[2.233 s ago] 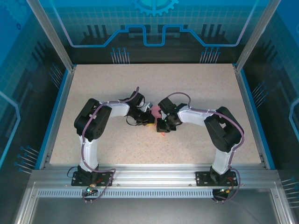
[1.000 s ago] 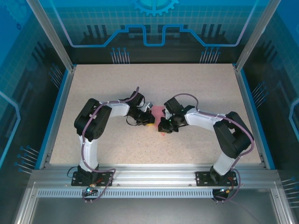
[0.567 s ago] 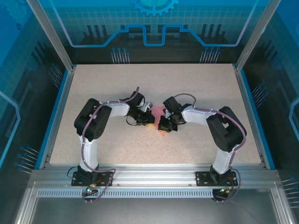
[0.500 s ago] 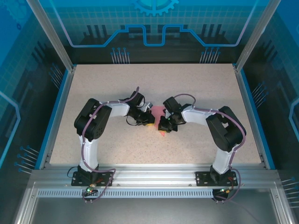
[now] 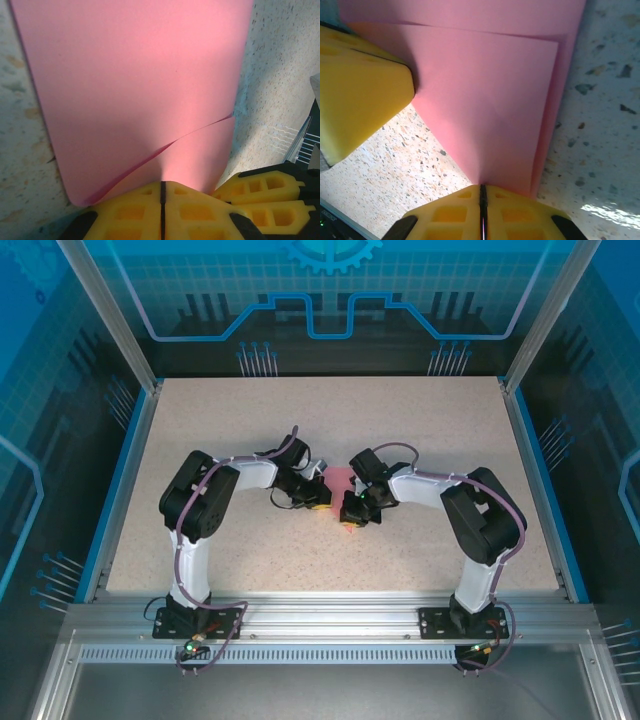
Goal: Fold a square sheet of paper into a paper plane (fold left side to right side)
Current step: Third fold the triangle at the center of the table.
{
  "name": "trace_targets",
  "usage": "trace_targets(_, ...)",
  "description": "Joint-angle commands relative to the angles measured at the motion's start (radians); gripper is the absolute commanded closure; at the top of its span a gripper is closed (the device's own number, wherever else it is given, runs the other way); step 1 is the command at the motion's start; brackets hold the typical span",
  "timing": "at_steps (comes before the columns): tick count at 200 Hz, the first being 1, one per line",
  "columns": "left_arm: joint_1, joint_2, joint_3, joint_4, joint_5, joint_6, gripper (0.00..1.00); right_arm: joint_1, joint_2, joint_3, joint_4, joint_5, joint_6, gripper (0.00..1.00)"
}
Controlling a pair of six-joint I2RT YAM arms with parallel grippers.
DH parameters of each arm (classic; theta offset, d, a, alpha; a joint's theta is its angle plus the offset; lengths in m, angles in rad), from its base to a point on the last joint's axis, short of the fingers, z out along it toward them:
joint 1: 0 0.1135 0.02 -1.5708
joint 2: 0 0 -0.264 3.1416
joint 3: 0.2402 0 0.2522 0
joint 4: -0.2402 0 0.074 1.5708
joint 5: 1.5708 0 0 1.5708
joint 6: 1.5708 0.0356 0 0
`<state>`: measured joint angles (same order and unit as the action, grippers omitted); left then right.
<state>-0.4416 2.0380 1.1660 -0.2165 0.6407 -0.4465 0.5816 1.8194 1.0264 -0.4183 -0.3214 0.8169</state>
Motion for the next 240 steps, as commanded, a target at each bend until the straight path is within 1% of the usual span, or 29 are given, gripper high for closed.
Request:
trace_targets(1,-0.001,0.055,-0.008,-0.073,-0.084,-0.006,0.91,0.004,0.027,-0.01,-0.079,0.021,-0.021,0.9)
trace_targets(51,-0.001,0.058,-0.008,-0.074,-0.089,-0.008,0.91,0.014,0.036,0.001,-0.134,0.072,-0.045,0.9)
trace_targets(105,-0.001,0.067,0.0,-0.086,-0.104,-0.008,0.91,0.023,0.012,-0.024,-0.166,0.071,-0.063,0.9)
trace_targets(200,-0.002,0.07,0.006,-0.091,-0.105,-0.008,0.91,0.029,-0.073,-0.123,-0.21,0.059,-0.085,0.9)
trace_targets(240,-0.001,0.069,0.006,-0.09,-0.102,-0.009,0.91,0.032,-0.101,-0.137,-0.198,0.054,-0.101,0.9)
